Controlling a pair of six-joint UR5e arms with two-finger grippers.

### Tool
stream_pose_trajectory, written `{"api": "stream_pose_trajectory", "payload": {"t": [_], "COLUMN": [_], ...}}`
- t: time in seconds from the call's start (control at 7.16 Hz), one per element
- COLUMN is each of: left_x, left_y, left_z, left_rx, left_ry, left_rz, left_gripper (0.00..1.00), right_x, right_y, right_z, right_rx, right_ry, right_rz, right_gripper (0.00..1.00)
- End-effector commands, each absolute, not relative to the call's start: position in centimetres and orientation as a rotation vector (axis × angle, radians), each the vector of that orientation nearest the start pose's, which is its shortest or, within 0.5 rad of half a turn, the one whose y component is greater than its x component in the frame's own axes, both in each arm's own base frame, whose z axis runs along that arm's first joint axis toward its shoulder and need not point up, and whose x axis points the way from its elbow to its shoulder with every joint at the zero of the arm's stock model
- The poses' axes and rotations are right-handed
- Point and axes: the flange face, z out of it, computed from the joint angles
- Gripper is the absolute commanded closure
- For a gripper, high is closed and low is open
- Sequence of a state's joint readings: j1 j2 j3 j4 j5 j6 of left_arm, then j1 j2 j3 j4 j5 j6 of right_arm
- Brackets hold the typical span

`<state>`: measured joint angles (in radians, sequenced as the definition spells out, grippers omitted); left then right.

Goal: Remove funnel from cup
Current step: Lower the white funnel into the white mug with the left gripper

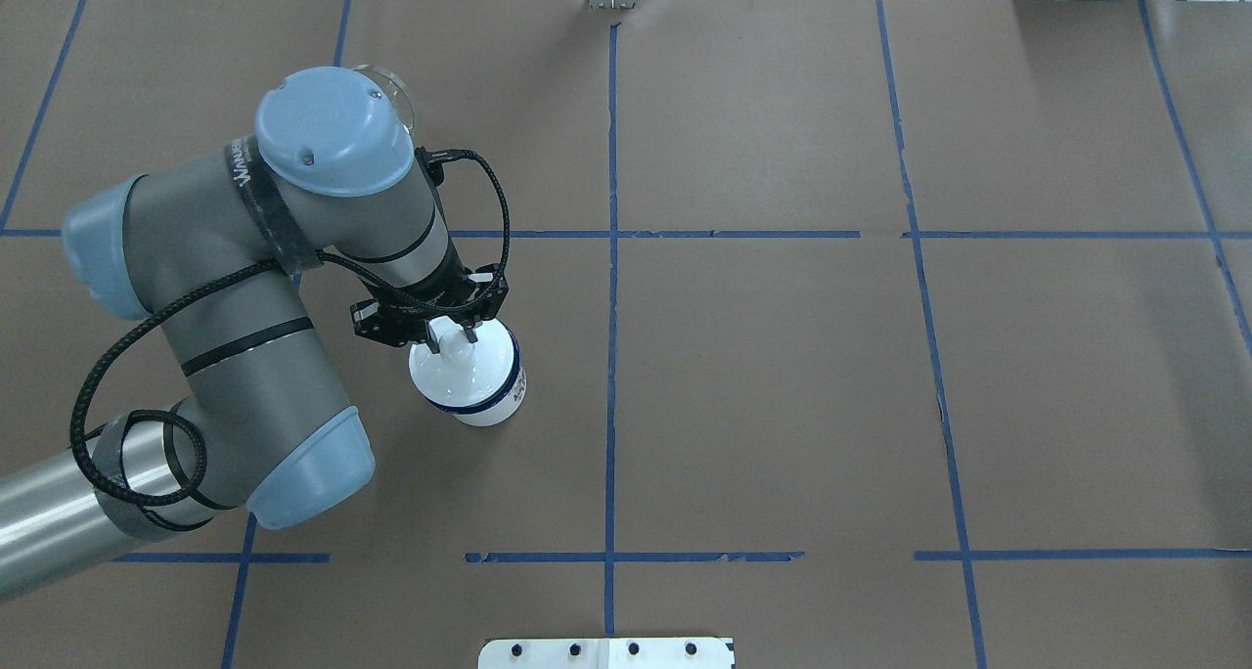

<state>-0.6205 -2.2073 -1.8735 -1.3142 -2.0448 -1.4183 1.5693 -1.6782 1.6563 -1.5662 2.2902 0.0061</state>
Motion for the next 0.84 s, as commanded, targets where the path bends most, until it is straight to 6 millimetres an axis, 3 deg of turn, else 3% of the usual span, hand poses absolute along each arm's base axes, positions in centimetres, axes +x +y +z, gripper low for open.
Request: {"api": "stream_pose_trajectory", "payload": {"t": [0.0, 0.28, 0.42, 0.56, 0.7], "left_x": [45.81, 45.77, 45.77, 45.78, 45.46], "left_y": [-43.59, -43.57, -43.57, -43.51, -43.94], "left_z": [20.01, 19.96, 19.96, 20.01, 19.93], "left_rx": [-0.167, -0.165, -0.165, -0.161, -0.116], "left_ry": [0.799, 0.801, 0.801, 0.799, 0.788], "left_rz": [-0.28, -0.277, -0.275, -0.275, -0.302], "left_gripper": [1.0, 1.0, 0.58, 0.04, 0.0], "right_x": [6.7, 6.7, 6.7, 6.7, 6.7], "right_y": [-44.5, -44.51, -44.51, -44.51, -44.51], "right_z": [67.08, 67.01, 67.01, 67.01, 67.01], "right_rx": [-0.02, -0.019, -0.019, -0.019, -0.019], "right_ry": [-0.719, -0.719, -0.719, -0.719, -0.719], "right_rz": [0.011, 0.01, 0.01, 0.01, 0.01], "right_gripper": [0.0, 0.0, 0.0, 0.0, 0.0]}}
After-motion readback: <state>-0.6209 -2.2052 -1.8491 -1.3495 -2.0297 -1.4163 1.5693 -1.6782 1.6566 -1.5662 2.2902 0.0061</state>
